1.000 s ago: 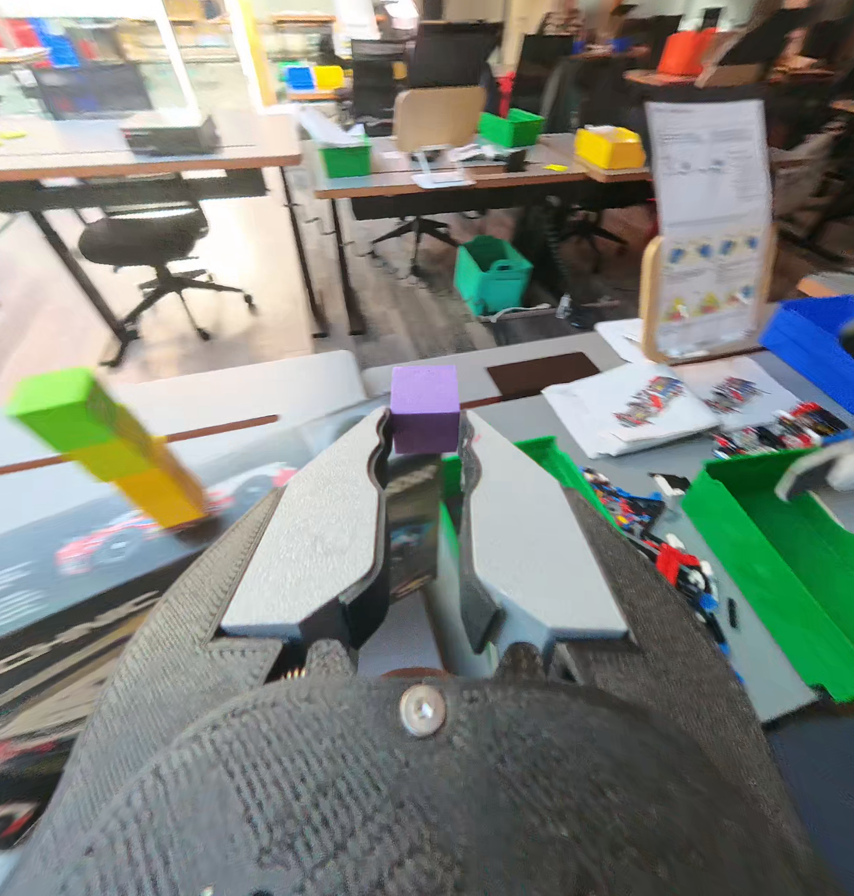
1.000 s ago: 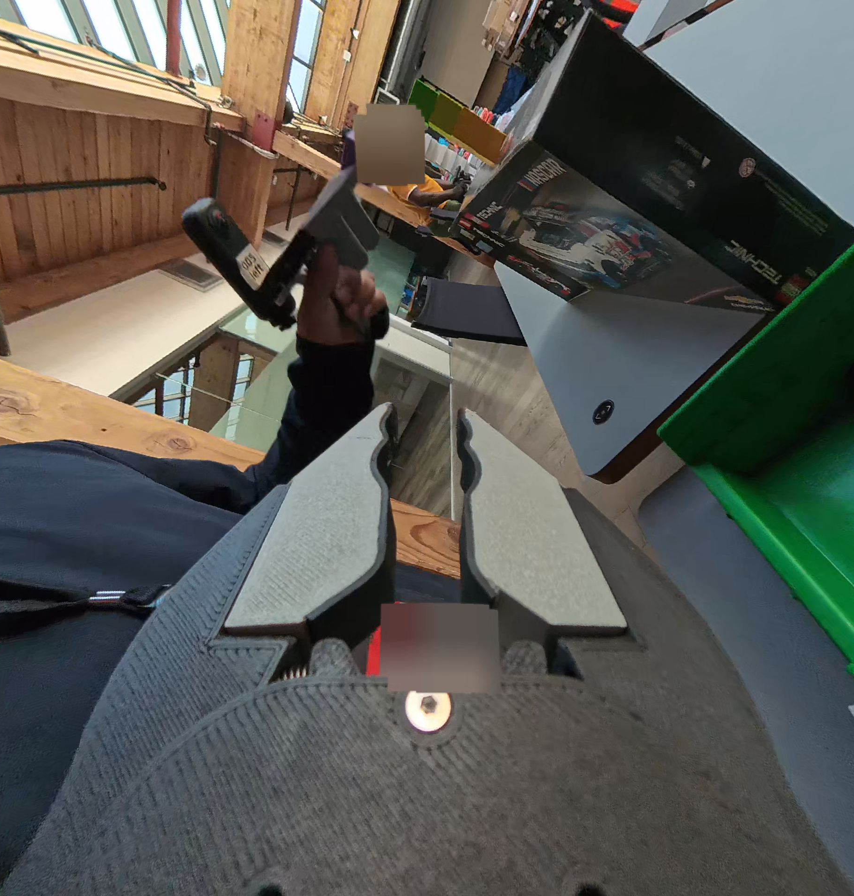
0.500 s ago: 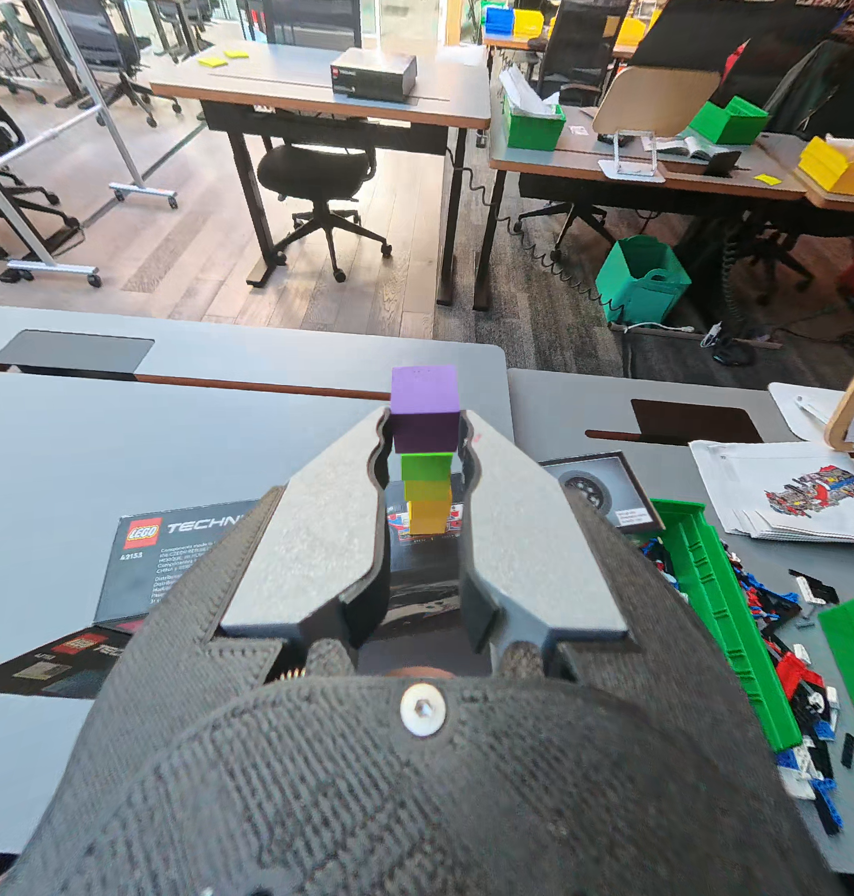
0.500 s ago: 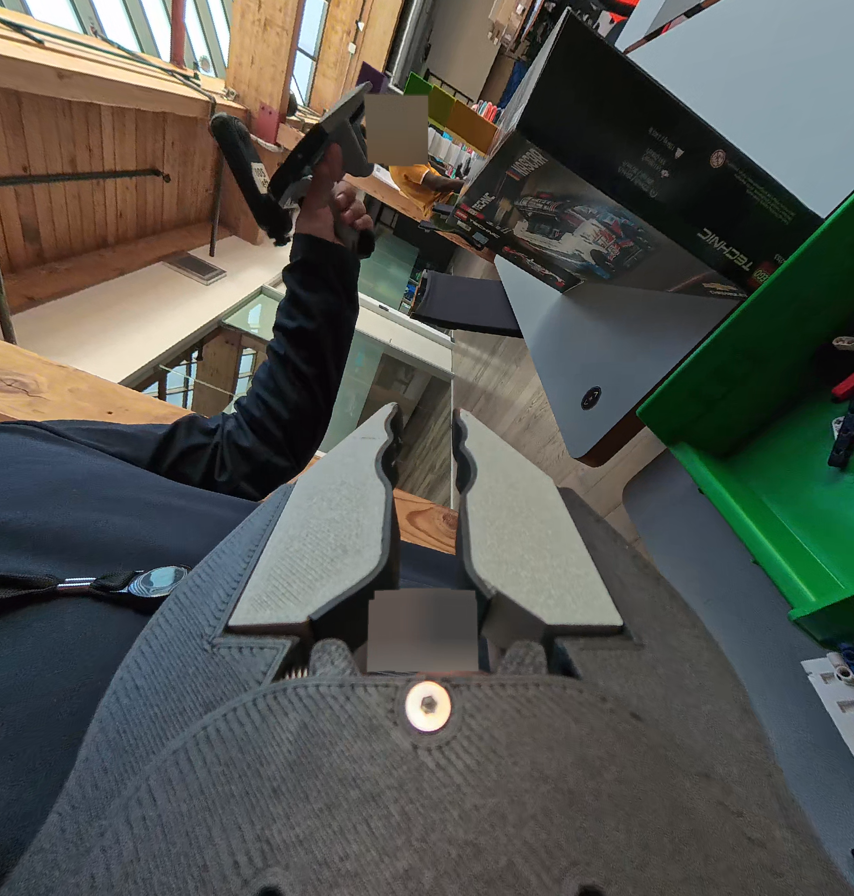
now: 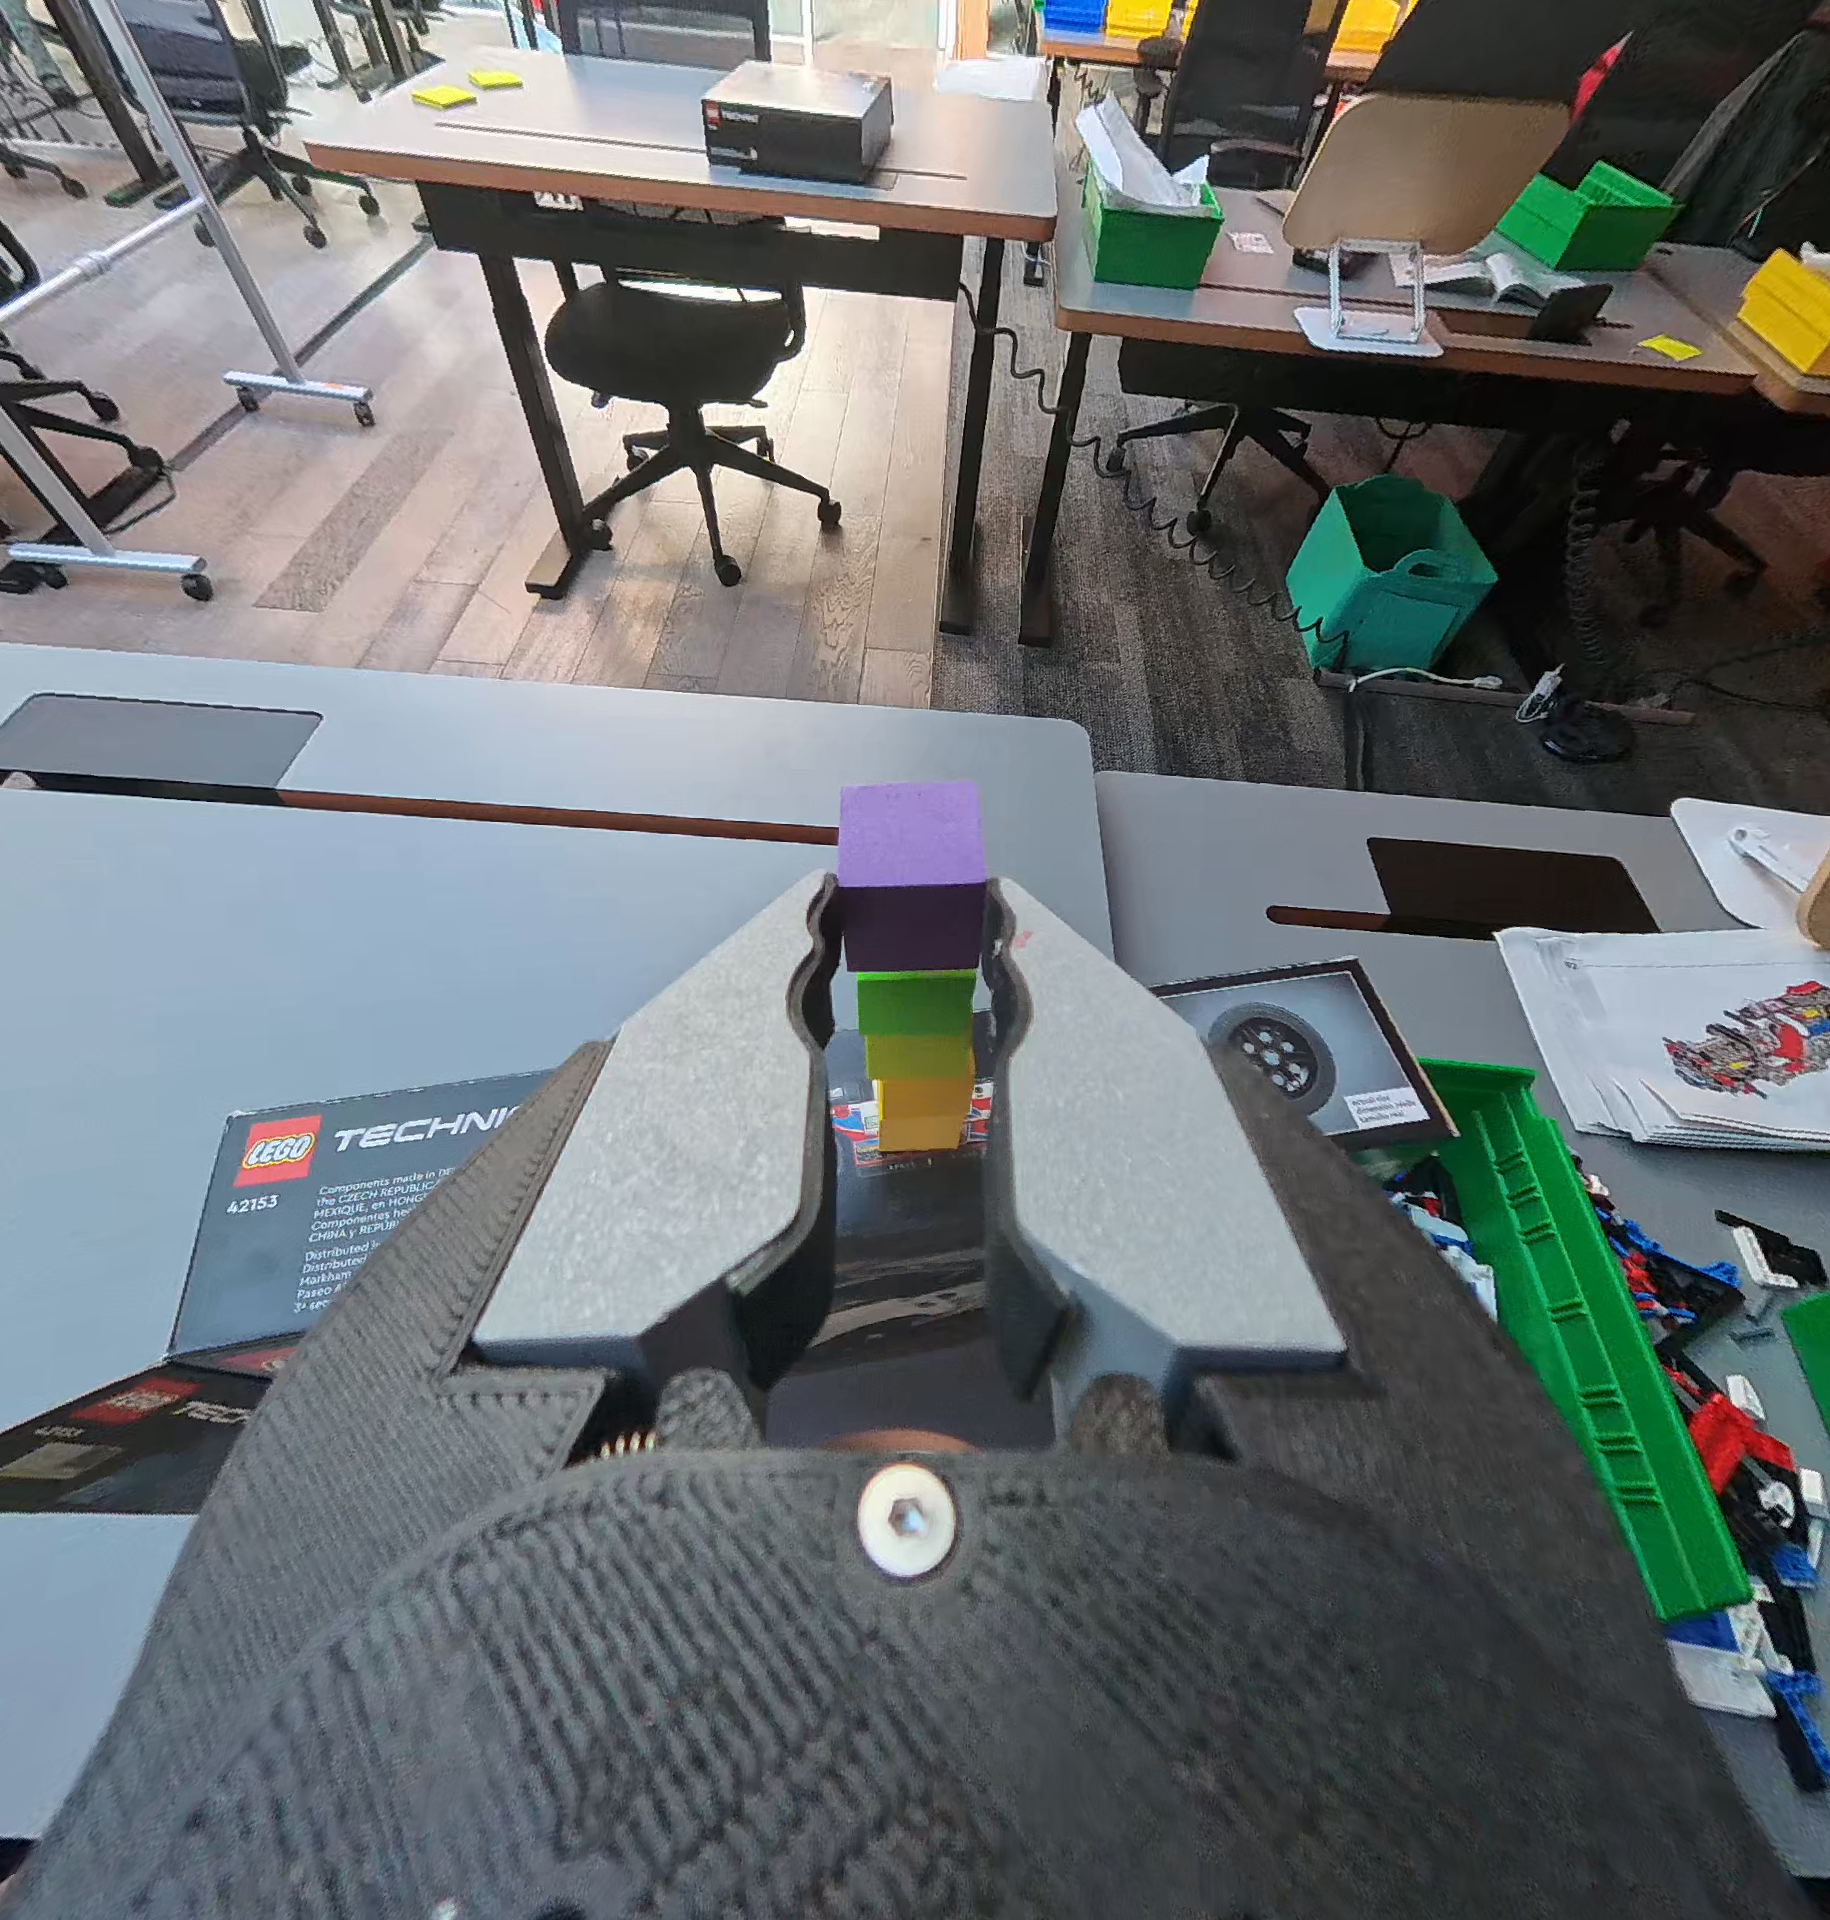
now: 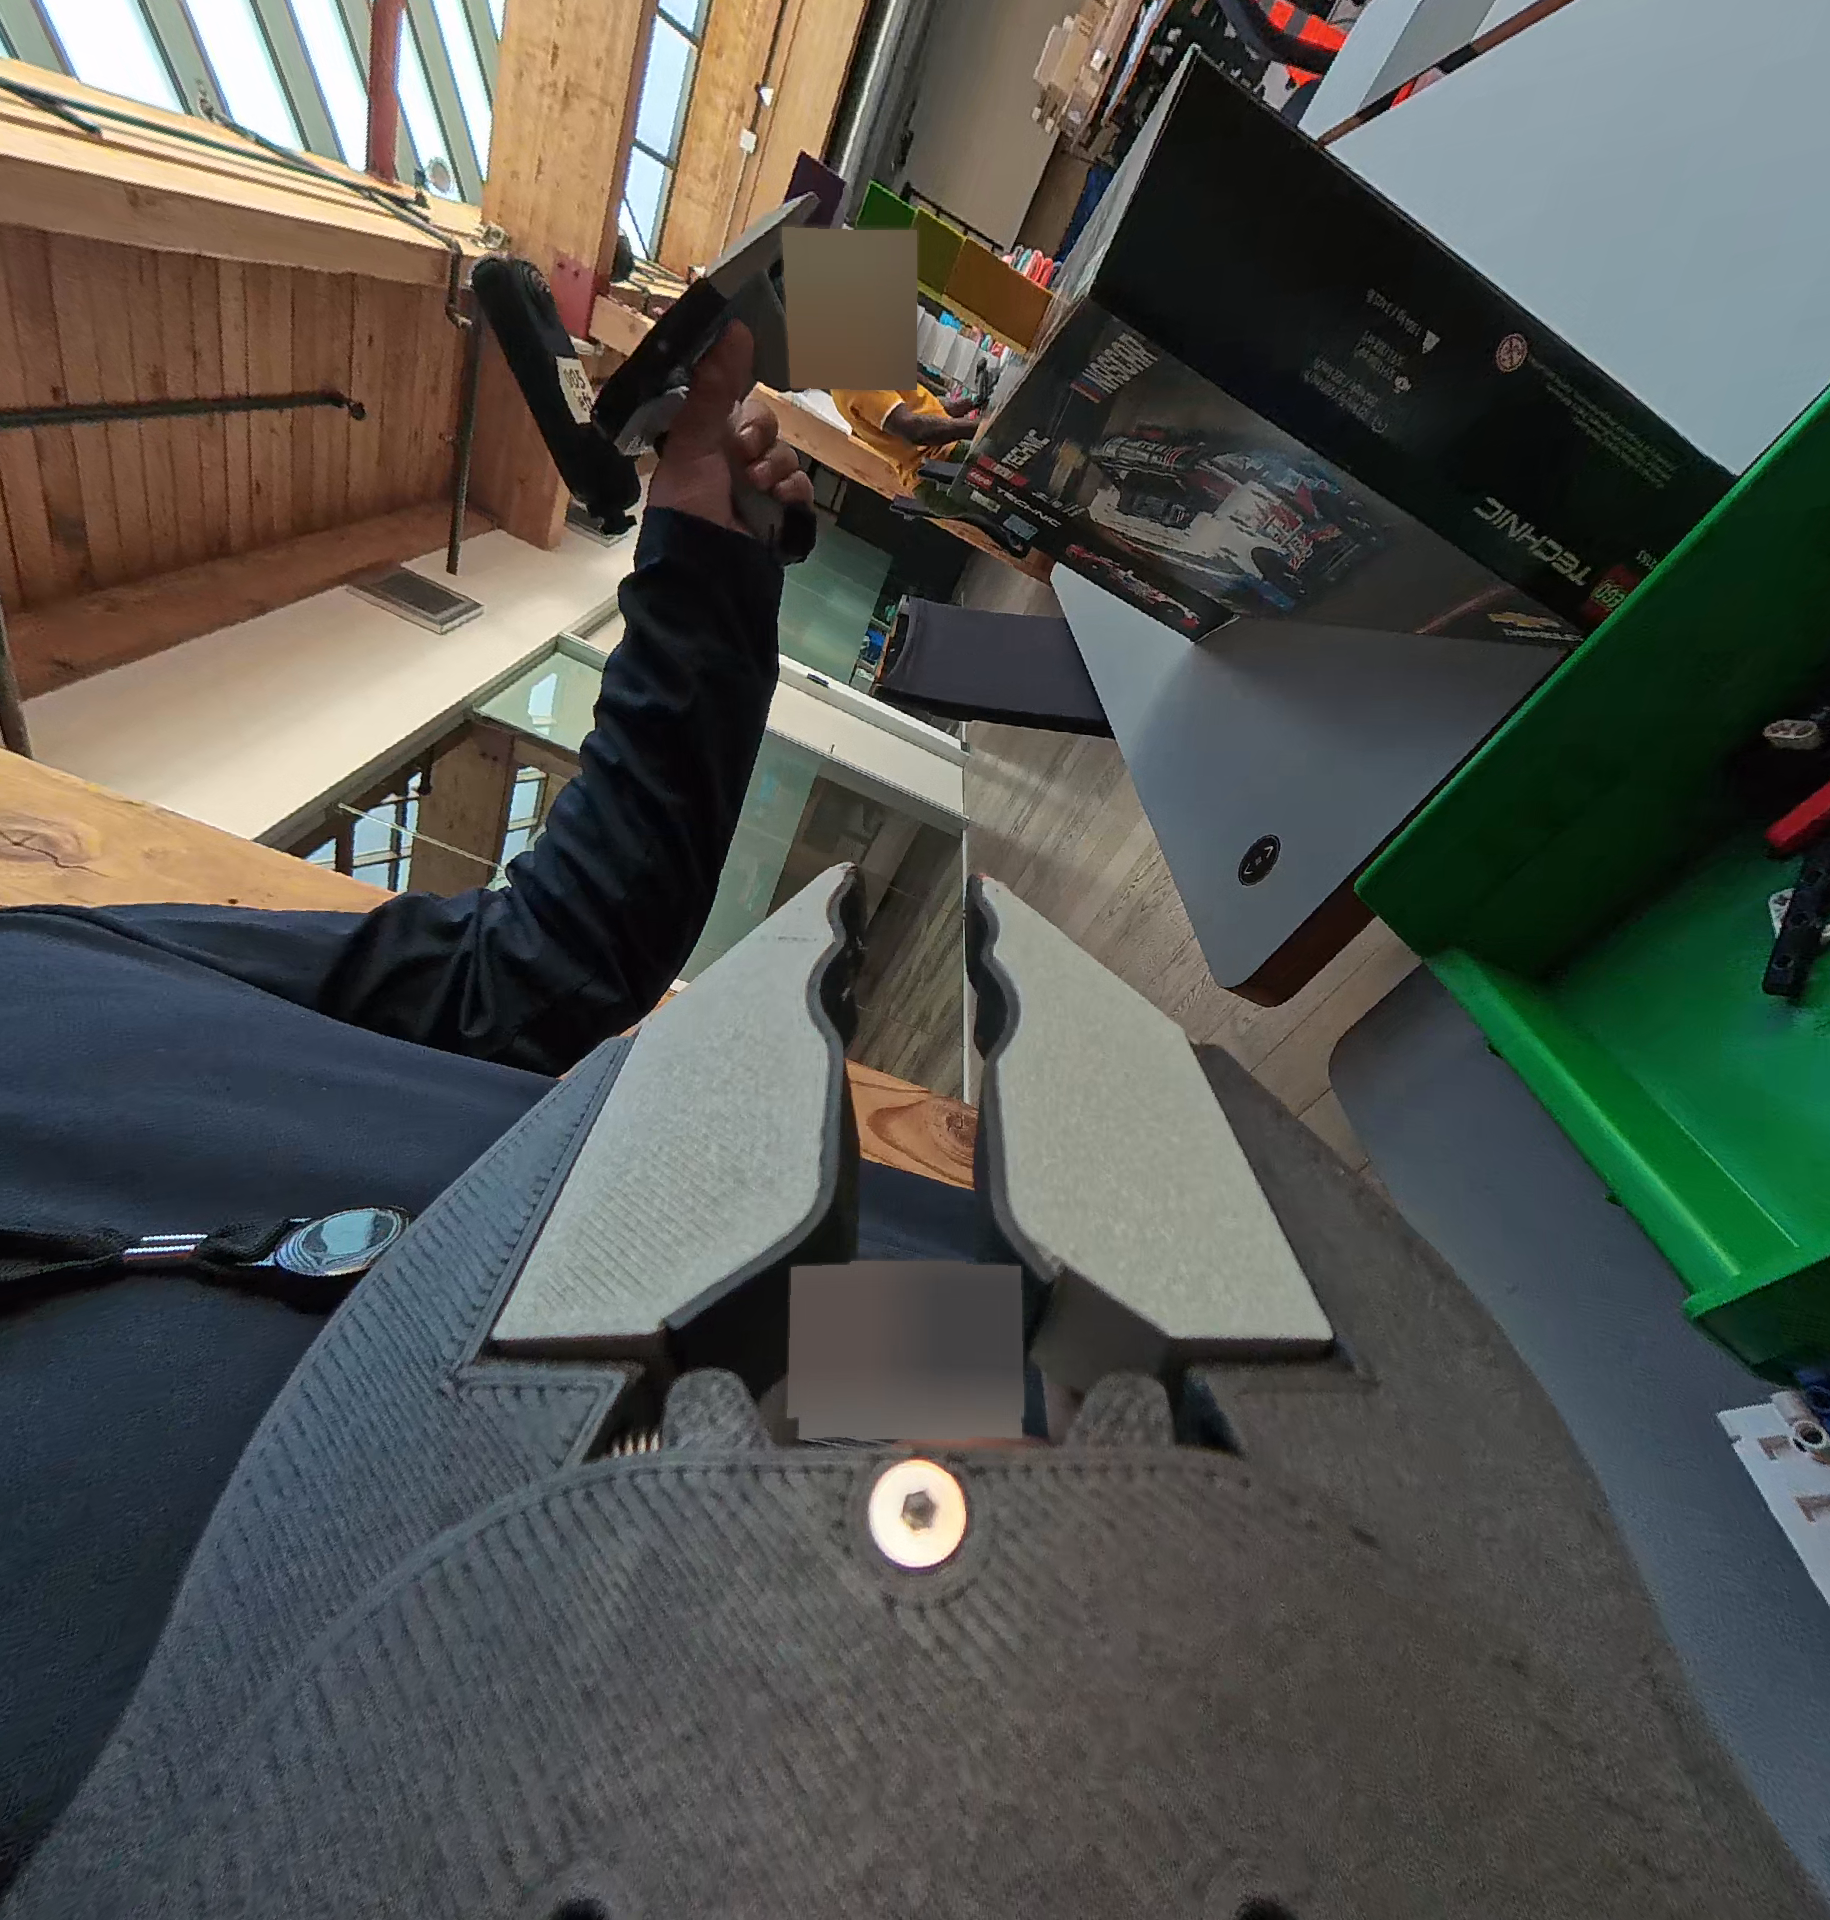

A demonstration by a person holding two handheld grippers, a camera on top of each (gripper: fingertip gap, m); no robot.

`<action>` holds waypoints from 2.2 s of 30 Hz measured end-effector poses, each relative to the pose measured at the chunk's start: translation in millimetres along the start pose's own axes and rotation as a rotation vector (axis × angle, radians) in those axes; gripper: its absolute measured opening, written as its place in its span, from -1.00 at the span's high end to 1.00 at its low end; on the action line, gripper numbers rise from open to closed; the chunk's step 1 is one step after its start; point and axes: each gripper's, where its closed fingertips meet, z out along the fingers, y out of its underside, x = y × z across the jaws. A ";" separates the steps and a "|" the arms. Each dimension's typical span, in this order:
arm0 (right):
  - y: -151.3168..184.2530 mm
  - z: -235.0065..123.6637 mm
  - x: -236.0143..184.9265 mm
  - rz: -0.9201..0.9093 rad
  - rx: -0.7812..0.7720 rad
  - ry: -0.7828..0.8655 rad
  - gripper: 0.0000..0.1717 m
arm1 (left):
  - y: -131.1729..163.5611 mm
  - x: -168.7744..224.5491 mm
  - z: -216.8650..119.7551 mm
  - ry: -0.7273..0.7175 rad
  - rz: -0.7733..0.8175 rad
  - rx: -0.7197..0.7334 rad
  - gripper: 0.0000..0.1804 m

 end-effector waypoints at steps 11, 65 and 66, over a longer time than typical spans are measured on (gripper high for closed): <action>-0.4 1.2 0.2 0.001 0.005 -0.001 0.82 | 2.8 1.3 4.7 -0.003 0.010 -0.014 0.73; -5.5 3.0 -0.7 -0.043 -0.009 0.040 0.87 | 111.5 -85.9 18.1 0.035 -0.056 -0.444 1.00; -5.8 4.3 -2.5 -0.055 -0.010 0.044 0.87 | 111.6 -85.8 22.6 0.060 -0.035 -0.491 1.00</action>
